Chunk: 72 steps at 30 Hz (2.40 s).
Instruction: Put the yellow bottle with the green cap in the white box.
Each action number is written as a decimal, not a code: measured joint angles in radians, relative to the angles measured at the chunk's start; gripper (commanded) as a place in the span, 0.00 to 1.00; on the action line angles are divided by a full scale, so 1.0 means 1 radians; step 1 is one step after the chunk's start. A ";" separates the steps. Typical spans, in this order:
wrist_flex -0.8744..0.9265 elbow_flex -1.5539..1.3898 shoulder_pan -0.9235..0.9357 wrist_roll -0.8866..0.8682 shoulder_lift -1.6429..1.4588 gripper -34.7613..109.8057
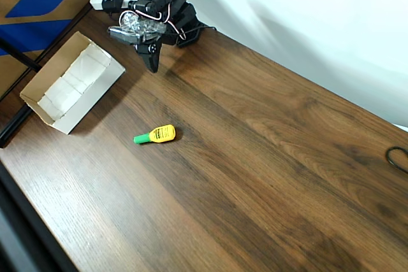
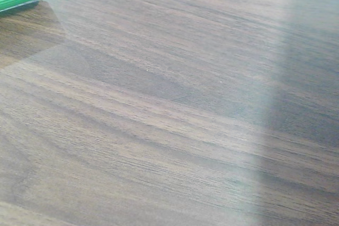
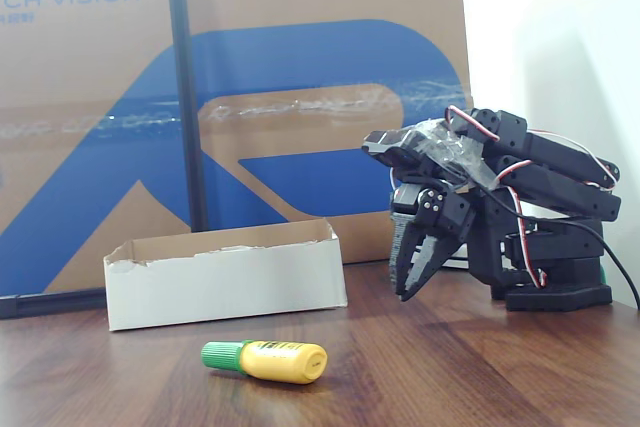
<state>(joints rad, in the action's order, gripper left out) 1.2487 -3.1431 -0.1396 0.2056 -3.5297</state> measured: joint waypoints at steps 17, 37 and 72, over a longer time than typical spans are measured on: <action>0.015 0.003 0.114 -0.104 0.000 0.24; 0.012 0.374 0.123 -0.097 0.293 0.24; -0.411 1.146 -0.084 -0.094 1.733 0.26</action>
<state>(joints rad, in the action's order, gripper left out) 0.8376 -1.9972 -0.2240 0.1120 -1.7963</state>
